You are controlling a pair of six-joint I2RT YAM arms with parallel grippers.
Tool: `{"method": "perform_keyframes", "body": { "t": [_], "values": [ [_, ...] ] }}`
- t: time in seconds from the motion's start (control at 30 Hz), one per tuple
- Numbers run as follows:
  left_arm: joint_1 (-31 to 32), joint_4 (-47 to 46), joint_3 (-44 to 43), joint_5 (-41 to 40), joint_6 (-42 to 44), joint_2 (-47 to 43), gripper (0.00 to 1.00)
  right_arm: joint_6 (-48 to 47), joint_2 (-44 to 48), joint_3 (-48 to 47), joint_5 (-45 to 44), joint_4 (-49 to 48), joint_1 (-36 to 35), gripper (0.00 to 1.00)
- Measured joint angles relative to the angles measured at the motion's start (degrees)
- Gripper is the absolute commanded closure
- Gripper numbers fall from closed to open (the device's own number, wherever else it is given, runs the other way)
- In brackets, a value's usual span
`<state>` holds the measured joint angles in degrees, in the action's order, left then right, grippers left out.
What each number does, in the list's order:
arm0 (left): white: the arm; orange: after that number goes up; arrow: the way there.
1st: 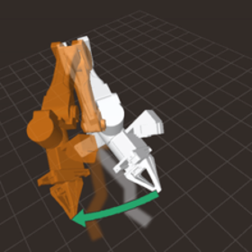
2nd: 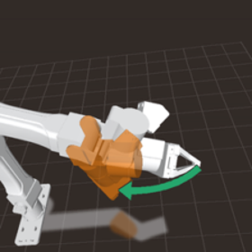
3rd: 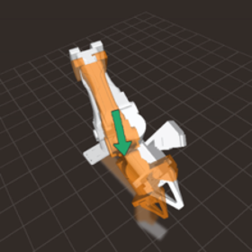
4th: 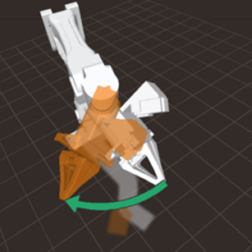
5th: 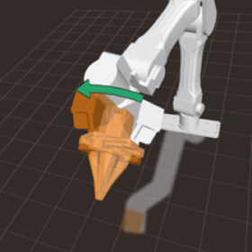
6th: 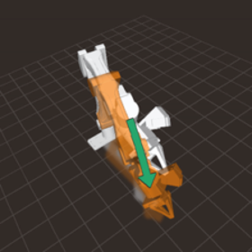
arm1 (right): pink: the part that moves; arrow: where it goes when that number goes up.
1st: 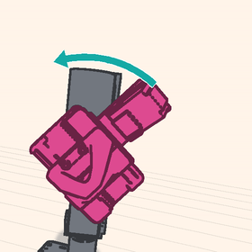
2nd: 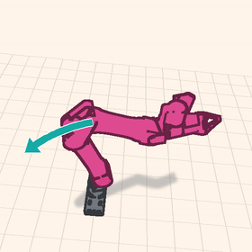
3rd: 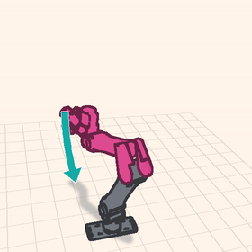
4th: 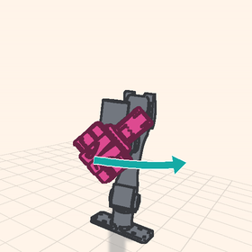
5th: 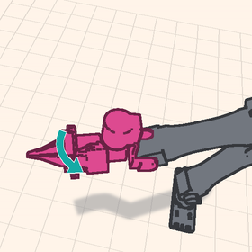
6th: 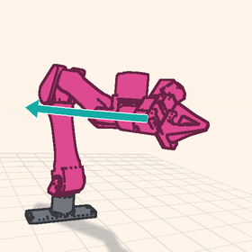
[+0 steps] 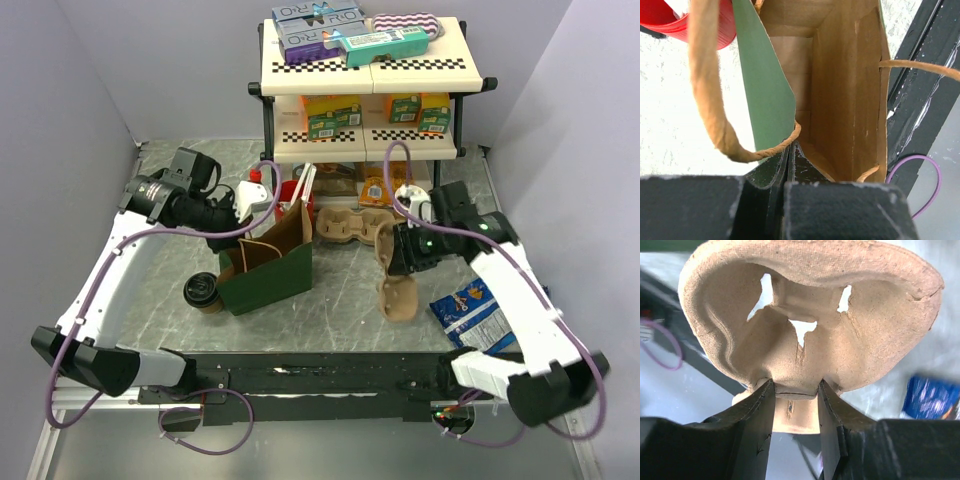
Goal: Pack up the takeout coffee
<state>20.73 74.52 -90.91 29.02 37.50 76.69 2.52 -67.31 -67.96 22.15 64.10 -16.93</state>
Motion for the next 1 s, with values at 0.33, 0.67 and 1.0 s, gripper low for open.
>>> {"method": "perform_keyframes", "body": {
  "t": [0.33, 0.67, 1.0],
  "values": [
    [0.00, -1.05, 2.56, 0.04, 1.20, -2.82, 0.99, -11.69, 13.68, -6.80, 7.96, -15.39, -13.07, 1.00],
    [0.00, -2.32, 5.09, -0.50, 2.40, -7.32, 0.99, -27.56, 3.96, -17.77, 7.43, -35.63, -23.69, 1.00],
    [0.00, -3.74, 5.09, -0.85, 0.33, -8.61, 0.99, -35.93, -0.48, -16.46, 7.56, -44.44, -30.99, 1.00]
  ]
}}
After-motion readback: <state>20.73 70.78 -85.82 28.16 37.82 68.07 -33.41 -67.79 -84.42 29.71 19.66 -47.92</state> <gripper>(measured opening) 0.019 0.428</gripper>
